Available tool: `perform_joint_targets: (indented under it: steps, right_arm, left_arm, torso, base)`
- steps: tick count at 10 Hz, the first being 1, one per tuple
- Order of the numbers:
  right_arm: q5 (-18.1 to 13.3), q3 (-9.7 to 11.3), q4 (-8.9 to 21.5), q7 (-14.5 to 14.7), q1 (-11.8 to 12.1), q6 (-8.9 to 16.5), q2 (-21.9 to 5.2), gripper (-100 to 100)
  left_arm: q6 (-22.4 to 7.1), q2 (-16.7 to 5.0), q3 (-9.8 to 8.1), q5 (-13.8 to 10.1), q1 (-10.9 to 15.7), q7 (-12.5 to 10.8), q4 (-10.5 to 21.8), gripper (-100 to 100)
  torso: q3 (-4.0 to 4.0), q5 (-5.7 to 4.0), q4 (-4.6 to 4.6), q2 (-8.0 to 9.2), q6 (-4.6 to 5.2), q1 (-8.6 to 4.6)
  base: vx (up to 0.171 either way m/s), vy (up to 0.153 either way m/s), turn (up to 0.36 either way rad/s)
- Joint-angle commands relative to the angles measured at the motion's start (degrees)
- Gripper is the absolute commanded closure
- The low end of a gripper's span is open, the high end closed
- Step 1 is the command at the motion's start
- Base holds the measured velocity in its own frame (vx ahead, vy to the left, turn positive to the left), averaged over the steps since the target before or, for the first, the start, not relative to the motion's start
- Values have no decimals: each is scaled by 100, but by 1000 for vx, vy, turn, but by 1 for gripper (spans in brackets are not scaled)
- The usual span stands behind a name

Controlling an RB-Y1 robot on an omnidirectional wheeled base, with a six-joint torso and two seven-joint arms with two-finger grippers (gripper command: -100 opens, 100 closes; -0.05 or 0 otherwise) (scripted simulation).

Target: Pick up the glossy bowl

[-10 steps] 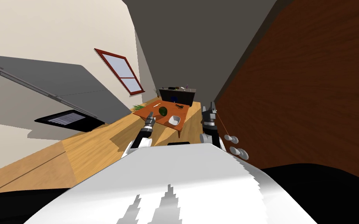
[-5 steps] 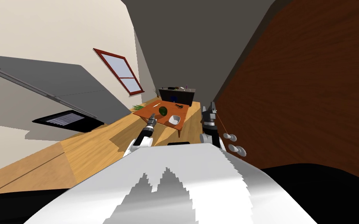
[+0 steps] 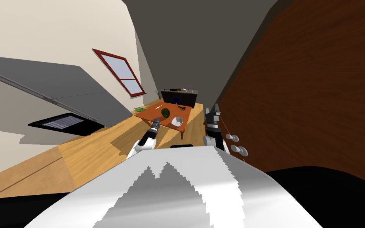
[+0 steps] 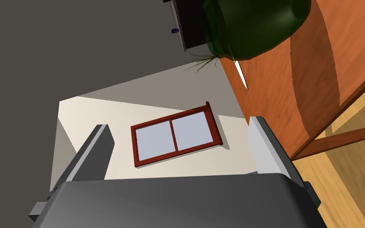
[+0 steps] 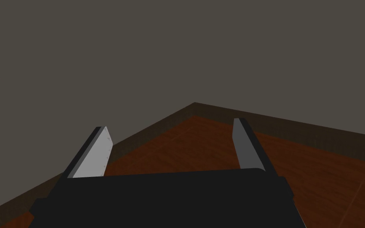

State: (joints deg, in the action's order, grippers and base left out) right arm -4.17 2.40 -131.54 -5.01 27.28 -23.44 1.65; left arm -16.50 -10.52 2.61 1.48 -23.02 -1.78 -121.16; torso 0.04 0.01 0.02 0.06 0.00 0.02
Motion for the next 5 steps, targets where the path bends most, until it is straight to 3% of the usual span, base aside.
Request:
perform_joint_targets:
  steps: [1, 5]
  right_arm:
    - [0, 0, 0, 0, 0, 0, 0, 0]
    - [0, 0, 0, 0, 0, 0, 0, 0]
  left_arm:
    - [-236, 46, 27, 39, 85, 3, 109, -100]
    - [-881, 78, 98, 84, 283, -34, 296, -100]
  torso:
    - [0, 0, 0, 0, 0, 0]
    - [-3, 0, -1, -5, 1, -1]
  base:
    - [-14, 8, -19]
    - [-9, 4, -36]
